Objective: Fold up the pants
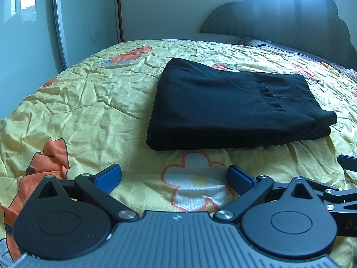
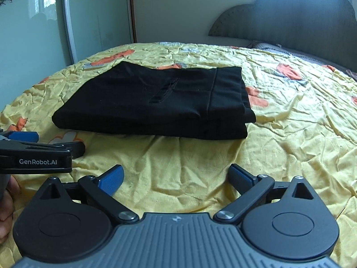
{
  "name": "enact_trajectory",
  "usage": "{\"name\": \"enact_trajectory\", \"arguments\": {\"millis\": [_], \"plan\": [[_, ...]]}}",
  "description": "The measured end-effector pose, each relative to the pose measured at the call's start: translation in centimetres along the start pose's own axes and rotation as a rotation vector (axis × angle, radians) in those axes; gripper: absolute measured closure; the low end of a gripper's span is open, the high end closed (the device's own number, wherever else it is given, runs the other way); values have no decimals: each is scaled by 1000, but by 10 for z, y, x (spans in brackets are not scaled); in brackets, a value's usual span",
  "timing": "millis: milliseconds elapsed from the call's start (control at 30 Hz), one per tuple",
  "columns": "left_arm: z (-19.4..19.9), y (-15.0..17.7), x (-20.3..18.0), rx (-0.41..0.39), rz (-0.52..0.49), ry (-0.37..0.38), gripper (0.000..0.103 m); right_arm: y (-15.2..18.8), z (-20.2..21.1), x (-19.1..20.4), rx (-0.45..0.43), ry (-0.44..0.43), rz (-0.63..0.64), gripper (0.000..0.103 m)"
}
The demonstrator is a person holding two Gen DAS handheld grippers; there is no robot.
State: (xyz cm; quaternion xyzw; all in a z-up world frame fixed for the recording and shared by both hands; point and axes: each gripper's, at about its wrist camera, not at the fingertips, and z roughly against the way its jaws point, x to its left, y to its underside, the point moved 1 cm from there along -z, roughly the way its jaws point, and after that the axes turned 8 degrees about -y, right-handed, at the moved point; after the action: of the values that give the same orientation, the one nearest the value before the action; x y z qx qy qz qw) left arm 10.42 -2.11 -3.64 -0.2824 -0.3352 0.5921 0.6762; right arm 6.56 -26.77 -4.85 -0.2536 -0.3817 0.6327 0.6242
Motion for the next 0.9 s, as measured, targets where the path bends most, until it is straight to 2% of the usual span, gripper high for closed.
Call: {"name": "enact_trajectory", "arguments": {"millis": [900], "plan": [[0, 0, 1, 2, 5, 2, 0, 1, -3, 3, 16, 12, 17, 0]]}}
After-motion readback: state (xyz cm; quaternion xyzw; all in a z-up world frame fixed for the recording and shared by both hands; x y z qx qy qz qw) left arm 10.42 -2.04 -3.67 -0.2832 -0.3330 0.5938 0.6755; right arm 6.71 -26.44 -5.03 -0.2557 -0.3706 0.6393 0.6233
